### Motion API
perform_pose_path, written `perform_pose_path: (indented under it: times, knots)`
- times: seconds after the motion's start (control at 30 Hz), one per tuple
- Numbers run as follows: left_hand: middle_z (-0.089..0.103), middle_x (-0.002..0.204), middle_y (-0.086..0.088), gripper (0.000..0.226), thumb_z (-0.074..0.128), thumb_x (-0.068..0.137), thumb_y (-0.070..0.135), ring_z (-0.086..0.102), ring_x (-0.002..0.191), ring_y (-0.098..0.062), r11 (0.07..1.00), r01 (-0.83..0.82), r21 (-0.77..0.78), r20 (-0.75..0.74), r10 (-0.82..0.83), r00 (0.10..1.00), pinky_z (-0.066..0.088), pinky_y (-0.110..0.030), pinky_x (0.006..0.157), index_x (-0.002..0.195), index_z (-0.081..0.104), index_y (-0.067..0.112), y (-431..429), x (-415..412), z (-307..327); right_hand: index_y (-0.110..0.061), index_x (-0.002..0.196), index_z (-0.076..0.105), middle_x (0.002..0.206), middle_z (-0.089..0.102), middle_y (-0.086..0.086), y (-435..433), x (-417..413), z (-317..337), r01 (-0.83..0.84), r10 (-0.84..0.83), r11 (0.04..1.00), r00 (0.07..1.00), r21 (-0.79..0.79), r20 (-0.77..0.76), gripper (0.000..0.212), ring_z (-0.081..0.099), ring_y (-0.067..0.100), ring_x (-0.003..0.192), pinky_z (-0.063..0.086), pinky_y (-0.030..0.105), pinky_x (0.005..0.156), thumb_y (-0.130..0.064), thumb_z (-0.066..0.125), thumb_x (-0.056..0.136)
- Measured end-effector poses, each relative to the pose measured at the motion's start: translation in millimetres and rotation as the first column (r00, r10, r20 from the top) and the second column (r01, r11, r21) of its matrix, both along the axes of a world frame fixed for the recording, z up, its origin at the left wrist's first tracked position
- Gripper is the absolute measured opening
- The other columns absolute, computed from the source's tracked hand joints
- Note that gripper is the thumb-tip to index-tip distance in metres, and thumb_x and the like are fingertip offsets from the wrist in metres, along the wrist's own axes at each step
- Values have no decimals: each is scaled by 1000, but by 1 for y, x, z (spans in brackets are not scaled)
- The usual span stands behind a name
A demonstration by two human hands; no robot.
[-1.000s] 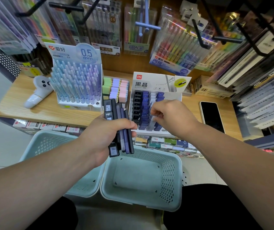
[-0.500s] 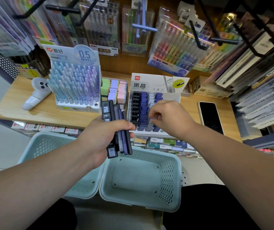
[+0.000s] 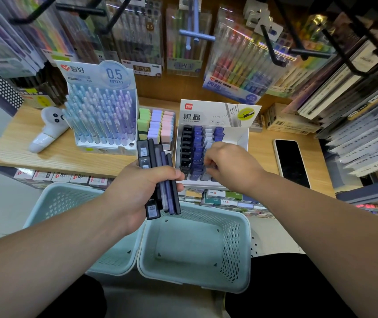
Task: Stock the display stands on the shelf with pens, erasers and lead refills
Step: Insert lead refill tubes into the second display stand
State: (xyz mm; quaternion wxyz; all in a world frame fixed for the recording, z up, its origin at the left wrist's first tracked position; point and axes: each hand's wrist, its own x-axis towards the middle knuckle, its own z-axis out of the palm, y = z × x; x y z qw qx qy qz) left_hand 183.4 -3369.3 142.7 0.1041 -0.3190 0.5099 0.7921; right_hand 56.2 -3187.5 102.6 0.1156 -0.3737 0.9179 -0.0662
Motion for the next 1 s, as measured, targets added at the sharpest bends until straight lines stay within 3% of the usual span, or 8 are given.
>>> perform_pose_path:
  times: [0.33, 0.63, 0.8, 1.0]
  knots:
    - [74, 89, -15, 22, 75, 78, 1, 71, 78, -28, 1000, -16, 6, 7, 16, 1000, 60, -36, 65, 97, 68, 9, -6, 2, -2, -15, 96, 65, 103, 59, 5, -14, -3, -3, 22, -22, 1000, 999, -9, -24, 4, 59, 28, 92, 51, 40, 80, -17, 62, 95]
    - [76, 92, -15, 31, 75, 78, 2, 72, 77, -27, 1000, -12, -1, 20, 12, 1000, 60, -37, 65, 108, 67, 3, -7, 4, 1, -14, 109, 61, 108, 59, 3, -13, -8, -1, -192, 199, 978, 977, 78, -83, 11, 57, 23, 100, 47, 34, 83, -20, 57, 101]
    - [74, 89, -15, 18, 73, 80, 1, 70, 75, -26, 1000, 5, -8, 9, -5, 1000, 59, -34, 61, 96, 68, 7, -6, 4, 3, -11, 110, 62, 107, 59, 5, -12, -5, -2, -270, 284, 956, 950, 119, -127, 12, 56, 26, 102, 45, 35, 83, -13, 57, 99]
    - [75, 91, -16, 14, 73, 80, 2, 70, 76, -26, 1000, 4, -17, 17, -4, 1000, 59, -34, 64, 90, 69, 10, -5, 4, 4, -15, 102, 64, 104, 60, 2, -14, -8, -2, -161, 165, 985, 983, 61, -78, 9, 58, 24, 99, 49, 38, 85, -22, 61, 97]
